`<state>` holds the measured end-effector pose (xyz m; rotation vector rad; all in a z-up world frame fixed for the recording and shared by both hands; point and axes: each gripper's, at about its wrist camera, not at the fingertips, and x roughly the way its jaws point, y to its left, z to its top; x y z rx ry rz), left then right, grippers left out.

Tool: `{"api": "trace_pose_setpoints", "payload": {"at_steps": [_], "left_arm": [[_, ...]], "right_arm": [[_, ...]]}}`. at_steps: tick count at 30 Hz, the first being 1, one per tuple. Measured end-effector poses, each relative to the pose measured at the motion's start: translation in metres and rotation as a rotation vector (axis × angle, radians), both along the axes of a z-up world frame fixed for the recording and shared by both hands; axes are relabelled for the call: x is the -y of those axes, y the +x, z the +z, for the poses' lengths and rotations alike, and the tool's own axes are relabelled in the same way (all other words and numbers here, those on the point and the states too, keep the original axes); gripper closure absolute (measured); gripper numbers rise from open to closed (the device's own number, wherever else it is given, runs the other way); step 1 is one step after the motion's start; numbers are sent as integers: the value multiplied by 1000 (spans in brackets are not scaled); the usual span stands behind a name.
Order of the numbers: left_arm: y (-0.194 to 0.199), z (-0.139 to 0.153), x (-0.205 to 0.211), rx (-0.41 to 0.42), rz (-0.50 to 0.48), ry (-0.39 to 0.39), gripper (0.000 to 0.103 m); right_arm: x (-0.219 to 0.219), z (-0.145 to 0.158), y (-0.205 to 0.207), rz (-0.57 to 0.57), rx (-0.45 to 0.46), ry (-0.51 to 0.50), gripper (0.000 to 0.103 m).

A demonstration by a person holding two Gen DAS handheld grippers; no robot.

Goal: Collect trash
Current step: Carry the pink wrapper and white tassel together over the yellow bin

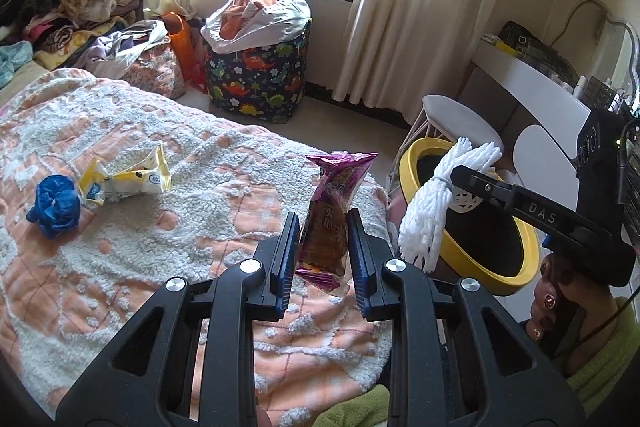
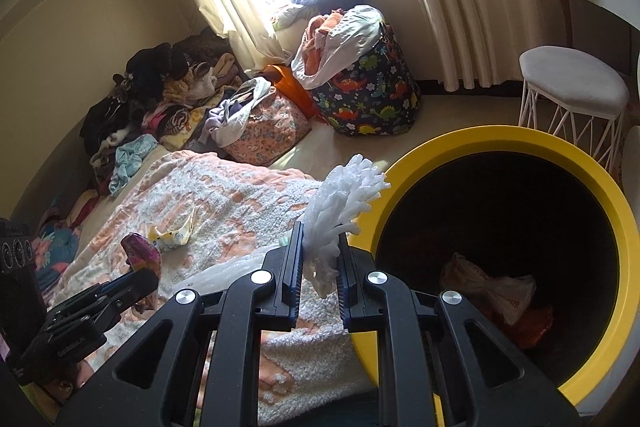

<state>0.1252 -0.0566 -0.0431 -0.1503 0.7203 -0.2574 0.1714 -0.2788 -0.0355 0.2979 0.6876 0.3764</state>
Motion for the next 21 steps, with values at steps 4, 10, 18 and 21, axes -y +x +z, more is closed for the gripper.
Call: {"api": "trace_pose_setpoints", "payload": {"at_steps": [4,10,18,21], "left_arm": [[1,2,10,5,-21,4,85],[1,4,24,12,-54,14,85],[1,4,41,14,-93,28,85],[2,5,50,15,-112,34,85]], "right_arm": [[13,2,1,-27,3,7,89],[31,1,3,-79,0,20,89],[57,1,3,-150,10,28,89],[68,1,2,-181,17,21,89]]}}
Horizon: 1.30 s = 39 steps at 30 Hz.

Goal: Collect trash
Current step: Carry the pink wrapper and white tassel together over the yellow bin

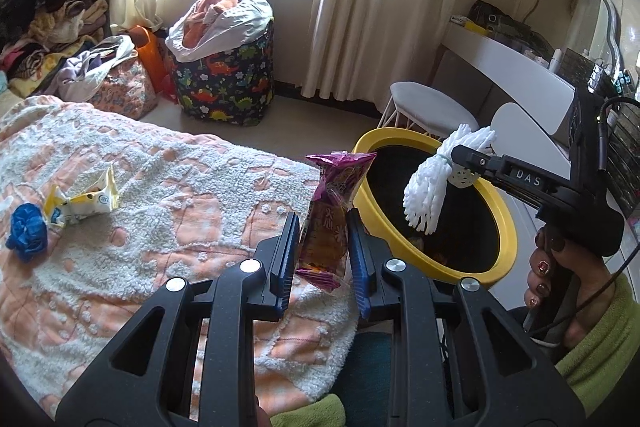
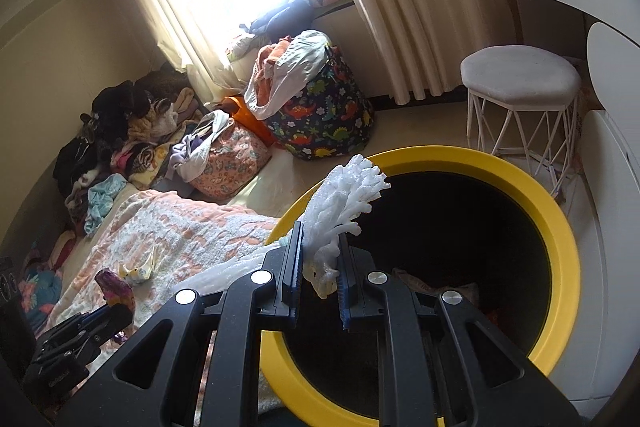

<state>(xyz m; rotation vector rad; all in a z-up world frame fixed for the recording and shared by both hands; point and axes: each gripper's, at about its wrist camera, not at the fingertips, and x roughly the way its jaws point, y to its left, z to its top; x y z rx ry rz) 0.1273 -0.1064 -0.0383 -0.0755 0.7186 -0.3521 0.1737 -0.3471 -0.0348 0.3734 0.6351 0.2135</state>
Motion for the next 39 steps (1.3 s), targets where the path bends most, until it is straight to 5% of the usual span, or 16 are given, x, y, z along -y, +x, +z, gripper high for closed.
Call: {"api": "trace_pose_setpoints", "payload": {"at_steps": [23,39], "left_arm": [[11,-5,87,3,-175,38,85],[44,-22,128,-41,-218,58,85]], "right_arm": [[76,-16,-10,-219,8,-86,89],[84,-33,-3,-235,-33,-143,86]]}}
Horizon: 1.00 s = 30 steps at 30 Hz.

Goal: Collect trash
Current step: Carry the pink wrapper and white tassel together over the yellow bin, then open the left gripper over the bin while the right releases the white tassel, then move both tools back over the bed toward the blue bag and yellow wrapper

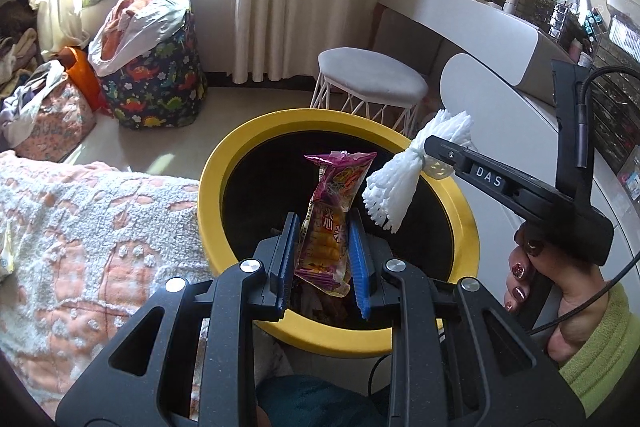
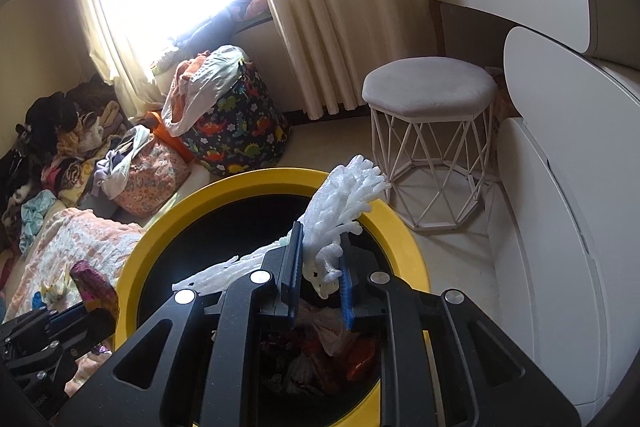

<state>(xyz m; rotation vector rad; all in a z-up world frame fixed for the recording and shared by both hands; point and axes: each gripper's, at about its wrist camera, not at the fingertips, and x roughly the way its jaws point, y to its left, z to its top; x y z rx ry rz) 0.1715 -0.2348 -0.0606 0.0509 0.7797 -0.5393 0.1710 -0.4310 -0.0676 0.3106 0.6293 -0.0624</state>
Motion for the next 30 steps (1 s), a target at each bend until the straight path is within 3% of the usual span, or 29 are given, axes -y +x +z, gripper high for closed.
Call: {"api": "trace_pose_setpoints", "payload": {"at_steps": [4,7,10,12,13,15,17,30], "left_arm": [[13,-5,4,-21,14,1,84],[20,-7,5,-28,27,-6,82],[21,-9,1,-31,44,-8,67],[20,-8,-3,-23,59,-16,43],[18,-7,-5,-15,67,-20,39],[12,-3,-12,8,83,-33,19],[6,0,-20,30,107,-39,11],[-11,17,-74,83,241,-48,11]], "right_arm": [[-2,-1,1,13,-8,3,79],[-1,1,2,5,-4,19,59],[1,3,2,2,8,33,52],[1,4,1,-3,18,33,48],[0,5,1,-1,21,34,47],[-1,6,0,3,26,35,44],[-5,8,0,11,36,38,38],[-48,31,-3,127,88,8,29]]}}
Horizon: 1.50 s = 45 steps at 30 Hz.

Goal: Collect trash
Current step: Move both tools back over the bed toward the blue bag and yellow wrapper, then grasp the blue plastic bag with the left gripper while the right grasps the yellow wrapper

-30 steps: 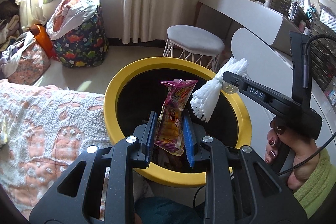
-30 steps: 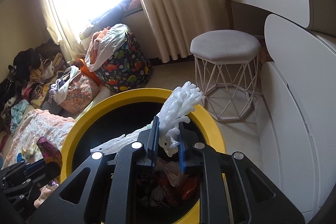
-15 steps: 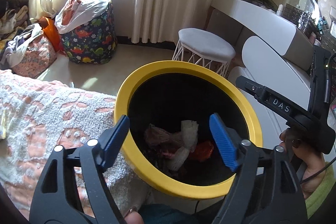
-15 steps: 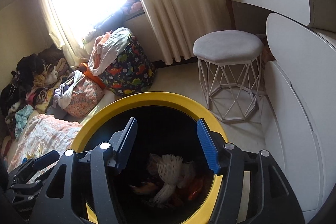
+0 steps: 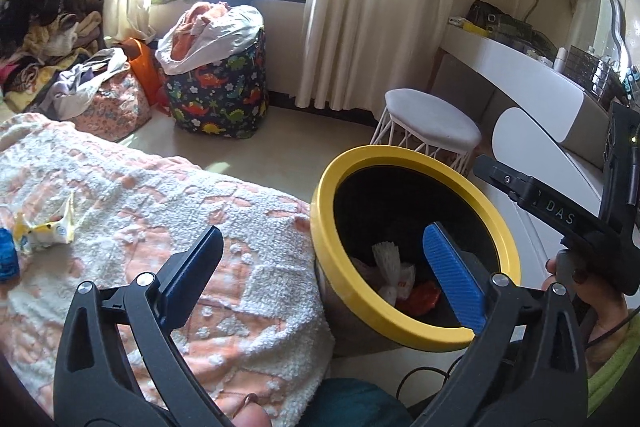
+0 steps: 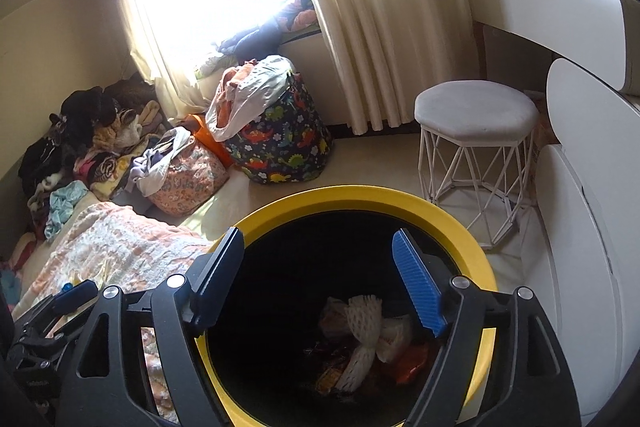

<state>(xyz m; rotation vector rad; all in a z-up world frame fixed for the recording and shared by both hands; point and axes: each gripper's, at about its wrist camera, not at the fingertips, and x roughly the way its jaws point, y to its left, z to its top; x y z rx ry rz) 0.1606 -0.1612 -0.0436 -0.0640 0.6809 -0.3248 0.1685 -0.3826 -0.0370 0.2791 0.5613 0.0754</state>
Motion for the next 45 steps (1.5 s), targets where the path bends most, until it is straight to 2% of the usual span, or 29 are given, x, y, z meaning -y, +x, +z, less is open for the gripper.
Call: {"api": "trace_pose_setpoints", "payload": {"at_steps": [10,21,32,40,45], "left_arm": [[-9,5,-50,34,122,9,11],[-13,1,-128,32,271,-9,11],[-21,-16,-230,-7,475,-71,11],[-21,-29,-288,-34,598,-101,11],[-20,-39,-316,-61,647,-135,11]], "right_arm": [[-56,9,1,149,3,1,27],[-131,5,14,328,-64,37,27],[-215,-7,43,468,-141,38,27],[-284,-21,70,579,-197,33,27],[-320,-31,85,636,-234,28,34]]}}
